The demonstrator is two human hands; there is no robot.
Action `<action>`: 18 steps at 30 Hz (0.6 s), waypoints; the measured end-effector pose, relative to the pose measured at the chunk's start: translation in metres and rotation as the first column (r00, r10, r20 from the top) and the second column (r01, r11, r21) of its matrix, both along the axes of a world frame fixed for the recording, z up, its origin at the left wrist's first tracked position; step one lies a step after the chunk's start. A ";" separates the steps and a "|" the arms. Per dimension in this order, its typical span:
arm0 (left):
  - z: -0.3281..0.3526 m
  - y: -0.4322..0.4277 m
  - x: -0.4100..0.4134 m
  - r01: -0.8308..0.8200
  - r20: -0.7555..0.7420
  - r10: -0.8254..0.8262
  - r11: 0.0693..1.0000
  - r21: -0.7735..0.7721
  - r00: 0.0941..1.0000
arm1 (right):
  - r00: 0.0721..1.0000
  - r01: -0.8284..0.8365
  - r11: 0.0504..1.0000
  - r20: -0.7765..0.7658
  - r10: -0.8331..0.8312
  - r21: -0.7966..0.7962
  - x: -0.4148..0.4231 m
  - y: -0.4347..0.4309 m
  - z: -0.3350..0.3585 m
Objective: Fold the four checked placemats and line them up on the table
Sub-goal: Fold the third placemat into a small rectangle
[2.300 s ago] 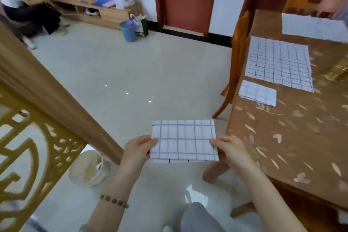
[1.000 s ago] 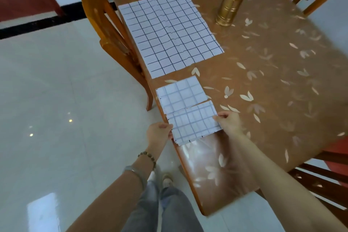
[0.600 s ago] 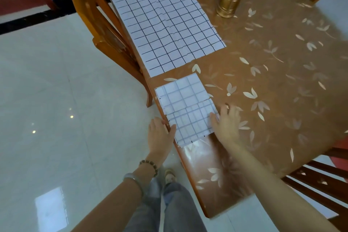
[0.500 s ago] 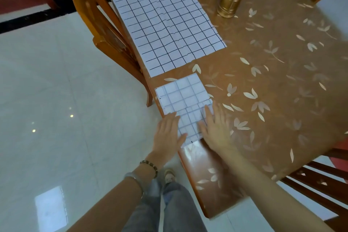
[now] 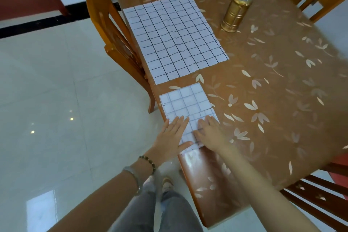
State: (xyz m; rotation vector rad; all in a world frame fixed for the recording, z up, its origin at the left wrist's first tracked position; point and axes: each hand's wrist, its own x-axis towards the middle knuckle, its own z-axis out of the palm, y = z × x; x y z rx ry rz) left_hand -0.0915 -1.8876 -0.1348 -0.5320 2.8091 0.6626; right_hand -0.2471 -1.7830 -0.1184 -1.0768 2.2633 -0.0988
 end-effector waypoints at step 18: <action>0.185 -0.280 0.091 -0.108 -0.353 0.570 0.621 0.776 0.742 | 0.779 0.579 0.553 0.606 -0.159 -0.599 0.084 -0.206 0.183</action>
